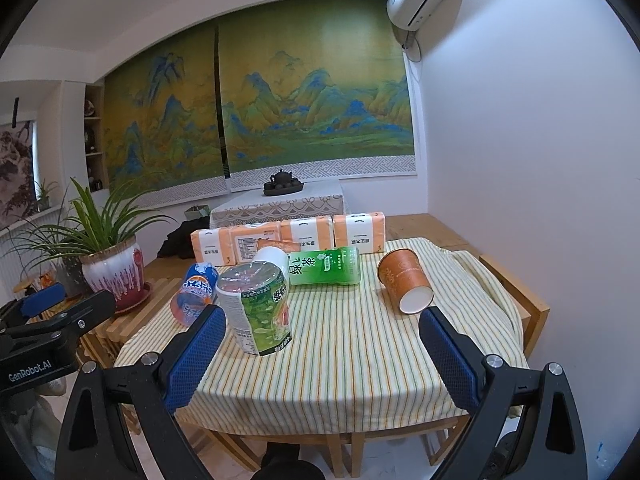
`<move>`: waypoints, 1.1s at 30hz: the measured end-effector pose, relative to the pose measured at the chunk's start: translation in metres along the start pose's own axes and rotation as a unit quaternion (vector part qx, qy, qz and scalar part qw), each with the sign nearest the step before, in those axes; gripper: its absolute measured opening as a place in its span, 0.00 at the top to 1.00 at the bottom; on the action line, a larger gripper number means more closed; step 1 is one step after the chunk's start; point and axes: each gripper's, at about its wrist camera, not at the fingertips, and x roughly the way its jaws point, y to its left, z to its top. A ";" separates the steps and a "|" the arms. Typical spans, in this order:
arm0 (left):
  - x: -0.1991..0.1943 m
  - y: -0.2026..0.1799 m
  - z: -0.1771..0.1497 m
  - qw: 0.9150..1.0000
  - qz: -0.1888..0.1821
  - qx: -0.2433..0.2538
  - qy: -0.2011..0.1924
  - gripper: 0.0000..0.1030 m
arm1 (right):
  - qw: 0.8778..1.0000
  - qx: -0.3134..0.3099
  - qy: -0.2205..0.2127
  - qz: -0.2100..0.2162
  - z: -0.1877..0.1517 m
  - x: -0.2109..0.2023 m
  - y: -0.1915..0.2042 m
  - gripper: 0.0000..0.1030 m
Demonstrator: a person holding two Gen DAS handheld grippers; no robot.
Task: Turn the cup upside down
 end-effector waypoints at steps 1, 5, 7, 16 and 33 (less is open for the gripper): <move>-0.001 0.000 0.000 1.000 0.001 0.001 -0.002 0.01 | 1.000 0.000 0.000 0.000 0.000 0.000 0.000 0.07; -0.001 -0.001 0.001 1.000 -0.001 0.000 -0.003 0.01 | 1.000 -0.001 -0.001 0.001 0.001 0.000 0.000 0.07; 0.000 -0.002 0.002 1.000 -0.001 0.001 -0.003 0.01 | 1.000 -0.001 -0.001 0.001 0.001 0.000 0.000 0.07; -0.001 -0.002 0.003 1.000 -0.003 0.000 -0.004 0.01 | 1.000 -0.002 -0.001 0.002 0.001 0.000 0.000 0.07; 0.001 -0.003 0.006 1.000 -0.004 0.000 -0.002 0.01 | 1.000 -0.002 0.001 0.004 0.001 0.002 -0.003 0.07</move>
